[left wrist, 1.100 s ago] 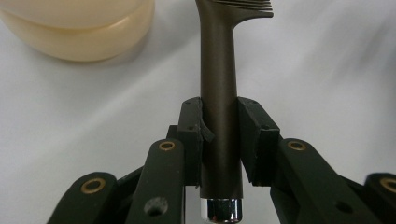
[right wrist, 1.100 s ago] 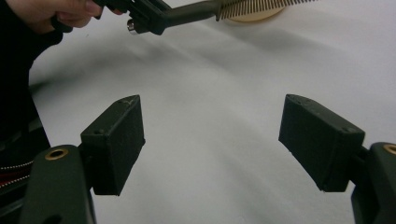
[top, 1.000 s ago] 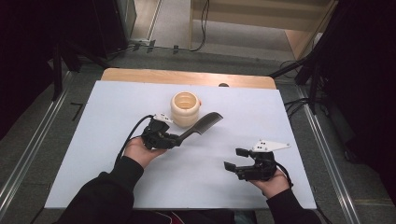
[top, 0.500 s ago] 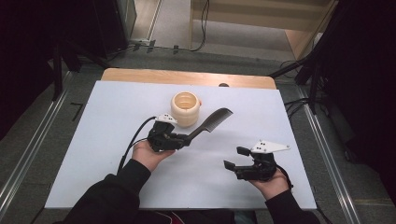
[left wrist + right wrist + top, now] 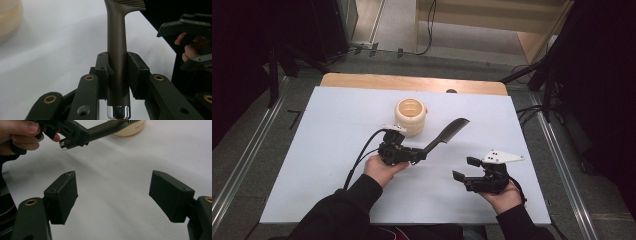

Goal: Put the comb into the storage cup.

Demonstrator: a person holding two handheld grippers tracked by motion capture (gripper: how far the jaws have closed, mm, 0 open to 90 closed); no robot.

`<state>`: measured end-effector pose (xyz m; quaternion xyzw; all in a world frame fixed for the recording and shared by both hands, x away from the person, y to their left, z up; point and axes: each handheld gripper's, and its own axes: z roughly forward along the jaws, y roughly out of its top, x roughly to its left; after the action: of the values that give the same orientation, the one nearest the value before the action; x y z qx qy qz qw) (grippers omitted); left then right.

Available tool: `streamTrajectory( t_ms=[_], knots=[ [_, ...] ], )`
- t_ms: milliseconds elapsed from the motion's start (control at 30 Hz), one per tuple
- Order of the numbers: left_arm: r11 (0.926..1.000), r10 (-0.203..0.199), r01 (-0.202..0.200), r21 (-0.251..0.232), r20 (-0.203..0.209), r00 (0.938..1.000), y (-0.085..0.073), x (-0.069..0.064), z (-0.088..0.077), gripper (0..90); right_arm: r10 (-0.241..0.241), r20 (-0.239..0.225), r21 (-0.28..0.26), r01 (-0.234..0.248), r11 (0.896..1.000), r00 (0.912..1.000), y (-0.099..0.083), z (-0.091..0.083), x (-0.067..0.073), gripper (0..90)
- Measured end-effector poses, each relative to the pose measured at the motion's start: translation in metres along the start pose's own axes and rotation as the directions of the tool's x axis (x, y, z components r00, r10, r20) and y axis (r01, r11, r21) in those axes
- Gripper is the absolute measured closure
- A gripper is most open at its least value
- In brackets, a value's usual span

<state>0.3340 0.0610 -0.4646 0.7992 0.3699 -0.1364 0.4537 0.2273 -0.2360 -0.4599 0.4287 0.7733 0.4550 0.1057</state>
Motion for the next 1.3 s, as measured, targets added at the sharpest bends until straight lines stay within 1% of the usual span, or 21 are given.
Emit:
streamTrajectory(
  t_ms=[67,100,133,233,367,433,467,500,533,633,700,800,900,933,1100,1167,1200,1300],
  knots=[
    [0.9997,-0.023,0.023,-0.009,0.014,0.9997,-0.002,0.001,0.002,72.5,-0.006,-0.001,-0.001,0.006,1.000,1.0000,0.001,0.000,0.002,20.6],
    [0.9998,-0.020,0.020,-0.009,0.012,0.9997,-0.003,0.001,0.004,72.5,-0.006,-0.001,-0.001,0.006,1.000,1.0000,0.001,0.000,0.002,20.6],
    [0.9996,-0.025,0.025,-0.016,0.008,0.9997,-0.004,0.000,0.005,72.5,-0.006,0.001,-0.003,0.006,1.000,1.0000,0.001,0.000,0.002,20.6],
    [0.9985,-0.046,0.046,-0.030,0.012,0.9989,-0.007,-0.001,0.009,72.5,0.008,0.007,-0.008,-0.008,1.000,0.9999,0.002,0.000,0.003,20.7],
    [0.9958,-0.065,0.066,-0.064,0.008,0.9978,-0.010,-0.003,0.013,72.5,0.020,0.020,-0.024,-0.020,1.000,0.9996,0.004,0.000,0.003,21.0],
    [0.9949,-0.062,0.062,-0.080,0.004,0.9981,-0.011,-0.005,0.015,72.5,0.033,0.027,-0.032,-0.032,0.999,0.9991,0.005,0.000,0.004,21.1],
    [0.9944,-0.061,0.062,-0.086,0.009,0.9981,-0.011,-0.005,0.016,72.5,0.039,0.038,-0.039,-0.037,0.999,0.9985,0.007,0.001,0.004,21.1],
    [0.9947,-0.057,0.058,-0.085,0.013,0.9983,-0.012,-0.006,0.017,72.5,0.039,0.038,-0.039,-0.037,0.999,0.9985,0.007,0.001,0.004,21.1],
    [0.9950,-0.052,0.053,-0.084,0.013,0.9985,-0.012,-0.007,0.019,72.5,0.043,0.048,-0.040,-0.041,0.998,0.9979,0.007,0.001,0.004,21.1],
    [0.9938,-0.047,0.048,-0.100,0.008,0.9988,-0.013,-0.009,0.022,72.4,0.055,0.067,-0.045,-0.052,0.998,0.9963,0.008,0.002,0.004,21.1],
    [0.9920,-0.052,0.053,-0.115,0.010,0.9986,-0.013,-0.009,0.024,72.5,0.065,0.075,-0.049,-0.061,0.997,0.9950,0.009,0.003,0.003,21.1],
    [0.9874,-0.070,0.071,-0.142,0.013,0.9975,-0.013,-0.009,0.026,72.4,0.076,0.086,-0.063,-0.071,0.995,0.9934,0.011,0.004,0.002,21.1],
    [0.9836,-0.070,0.069,-0.167,-0.001,0.9976,-0.012,-0.009,0.027,72.5,0.097,0.101,-0.076,-0.089,0.993,0.9902,0.014,0.004,0.000,21.1],
    [0.9822,-0.072,0.070,-0.174,-0.004,0.9974,-0.011,-0.009,0.028,72.5,0.109,0.106,-0.089,-0.100,0.991,0.9884,0.015,0.004,-0.001,21.1],
    [0.9780,-0.067,0.063,-0.199,-0.013,0.9976,-0.012,-0.011,0.028,72.5,0.131,0.103,-0.104,-0.120,0.987,0.9861,0.018,0.008,-0.002,21.1],
    [0.9779,-0.064,0.060,-0.200,-0.011,0.9979,-0.013,-0.010,0.028,72.5,0.140,0.103,-0.114,-0.128,0.985,0.9847,0.020,0.009,-0.002,21.1],
    [0.9766,-0.067,0.064,-0.205,-0.006,0.9977,-0.013,-0.010,0.029,72.5,0.147,0.101,-0.117,-0.135,0.984,0.9839,0.021,0.010,-0.002,21.1],
    [0.9773,-0.057,0.054,-0.205,-0.006,0.9984,-0.014,-0.011,0.030,72.5,0.160,0.095,-0.132,-0.147,0.980,0.9825,0.024,0.013,-0.003,21.3]
  ],
)
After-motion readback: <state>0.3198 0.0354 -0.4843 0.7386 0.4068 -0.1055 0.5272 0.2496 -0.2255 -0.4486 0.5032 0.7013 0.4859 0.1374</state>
